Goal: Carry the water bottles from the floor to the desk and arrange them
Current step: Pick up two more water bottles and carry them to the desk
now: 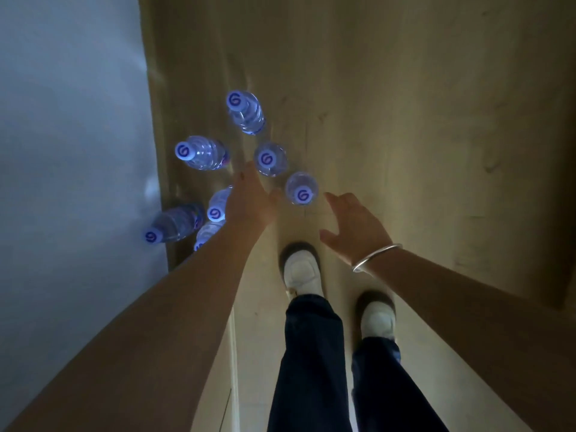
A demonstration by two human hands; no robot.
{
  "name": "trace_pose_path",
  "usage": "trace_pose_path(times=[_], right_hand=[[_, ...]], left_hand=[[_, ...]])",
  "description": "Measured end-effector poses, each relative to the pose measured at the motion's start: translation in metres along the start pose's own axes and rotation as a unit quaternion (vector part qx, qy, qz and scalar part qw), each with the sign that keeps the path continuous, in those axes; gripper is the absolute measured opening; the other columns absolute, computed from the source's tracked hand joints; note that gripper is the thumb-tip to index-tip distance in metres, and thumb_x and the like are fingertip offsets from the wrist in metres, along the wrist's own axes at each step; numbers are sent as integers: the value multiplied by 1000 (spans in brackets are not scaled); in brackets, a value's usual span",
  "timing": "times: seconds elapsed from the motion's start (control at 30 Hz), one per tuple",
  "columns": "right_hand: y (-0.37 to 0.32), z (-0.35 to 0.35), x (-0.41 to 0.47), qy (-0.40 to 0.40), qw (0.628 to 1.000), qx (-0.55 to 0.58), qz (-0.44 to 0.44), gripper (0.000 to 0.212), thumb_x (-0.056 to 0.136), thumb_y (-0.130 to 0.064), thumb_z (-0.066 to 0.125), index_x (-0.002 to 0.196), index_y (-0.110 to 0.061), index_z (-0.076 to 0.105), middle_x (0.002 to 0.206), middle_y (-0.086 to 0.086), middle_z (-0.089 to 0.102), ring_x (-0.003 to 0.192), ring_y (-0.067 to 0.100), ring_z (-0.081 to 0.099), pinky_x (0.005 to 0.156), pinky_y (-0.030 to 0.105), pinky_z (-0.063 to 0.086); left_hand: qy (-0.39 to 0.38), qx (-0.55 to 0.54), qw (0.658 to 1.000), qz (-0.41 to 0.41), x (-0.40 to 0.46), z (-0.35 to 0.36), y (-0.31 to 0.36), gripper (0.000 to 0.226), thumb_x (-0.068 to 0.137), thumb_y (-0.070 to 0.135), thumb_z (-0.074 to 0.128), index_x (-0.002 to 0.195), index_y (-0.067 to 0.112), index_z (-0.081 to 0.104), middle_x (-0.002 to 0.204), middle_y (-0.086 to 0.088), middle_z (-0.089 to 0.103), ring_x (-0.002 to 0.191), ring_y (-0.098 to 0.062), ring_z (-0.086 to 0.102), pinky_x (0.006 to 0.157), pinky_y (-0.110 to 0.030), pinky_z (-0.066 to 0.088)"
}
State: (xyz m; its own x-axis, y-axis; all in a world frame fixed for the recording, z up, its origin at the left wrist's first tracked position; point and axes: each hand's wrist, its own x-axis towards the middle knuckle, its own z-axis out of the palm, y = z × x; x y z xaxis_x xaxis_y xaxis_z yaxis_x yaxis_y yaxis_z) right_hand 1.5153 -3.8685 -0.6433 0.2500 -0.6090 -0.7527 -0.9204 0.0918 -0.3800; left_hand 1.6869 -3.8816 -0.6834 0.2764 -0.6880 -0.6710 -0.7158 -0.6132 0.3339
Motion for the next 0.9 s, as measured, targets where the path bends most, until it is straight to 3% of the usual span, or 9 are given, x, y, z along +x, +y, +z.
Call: trace_pose_path(times=[0.1, 0.23, 0.3, 0.37, 0.47, 0.6, 0.77, 0.9], right_hand=[[13, 11, 34, 9, 1000, -19, -3, 75, 84, -26, 60, 147, -26, 18, 138, 10, 34, 119, 30, 45, 96, 39, 43], [27, 18, 70, -21, 999, -37, -30, 87, 82, -31, 65, 148, -30, 10, 144, 12, 26, 125, 33, 40, 101, 39, 39], [29, 19, 85, -47, 996, -53, -53, 92, 80, -36, 68, 149, -31, 8, 147, 13, 21, 127, 35, 37, 104, 42, 37], [25, 22, 97, -59, 994, -63, -72, 95, 78, -41, 70, 148, -33, 7, 148, 13, 18, 128, 37, 34, 105, 43, 37], [16, 32, 109, -60, 993, -58, -80, 93, 76, -46, 69, 148, -35, 10, 148, 12, 17, 128, 36, 32, 104, 43, 35], [10, 39, 113, -44, 996, -30, -66, 82, 77, -44, 69, 145, -32, 24, 143, 10, 27, 122, 35, 36, 102, 40, 35], [12, 31, 98, -15, 998, -40, -50, 67, 78, -33, 67, 138, -28, 37, 136, 5, 40, 114, 34, 43, 92, 41, 42], [17, 19, 52, -19, 999, -25, -10, 71, 77, -34, 69, 139, -26, 36, 133, 7, 41, 113, 35, 46, 93, 41, 42]], left_hand=[[-4, -10, 1000, 18, 32, 18, -11, 74, 84, 28, 66, 143, 8, 26, 144, -13, 38, 133, -26, 37, 100, -25, 26], [-6, -80, 996, 27, 64, 30, -16, 86, 68, 36, 81, 136, 5, 39, 131, -12, 52, 122, -25, 50, 102, -33, 40], [-2, -161, 987, 26, 75, 31, -17, 85, 63, 35, 84, 133, 6, 44, 117, -6, 57, 111, -19, 55, 98, -18, 40], [40, -132, 989, 55, 79, 32, -17, 75, 69, 38, 80, 131, 13, 47, 106, 3, 49, 106, -12, 50, 83, 3, 27], [52, -103, 989, 88, 81, 31, -19, 55, 75, 36, 75, 120, 13, 55, 102, 3, 49, 111, -20, 51, 84, -10, 31], [-1, -92, 990, 110, 78, 27, -19, 52, 75, 28, 76, 120, 11, 56, 118, -13, 56, 107, -22, 55, 95, -34, 45], [-37, -10, 990, 137, 59, 28, -20, 69, 74, 28, 78, 133, 11, 48, 130, -15, 48, 118, -25, 51, 100, -24, 34], [-40, -22, 993, 109, 27, 23, -12, 68, 73, 27, 79, 131, 9, 50, 127, -16, 52, 118, -27, 52, 103, -29, 37]])
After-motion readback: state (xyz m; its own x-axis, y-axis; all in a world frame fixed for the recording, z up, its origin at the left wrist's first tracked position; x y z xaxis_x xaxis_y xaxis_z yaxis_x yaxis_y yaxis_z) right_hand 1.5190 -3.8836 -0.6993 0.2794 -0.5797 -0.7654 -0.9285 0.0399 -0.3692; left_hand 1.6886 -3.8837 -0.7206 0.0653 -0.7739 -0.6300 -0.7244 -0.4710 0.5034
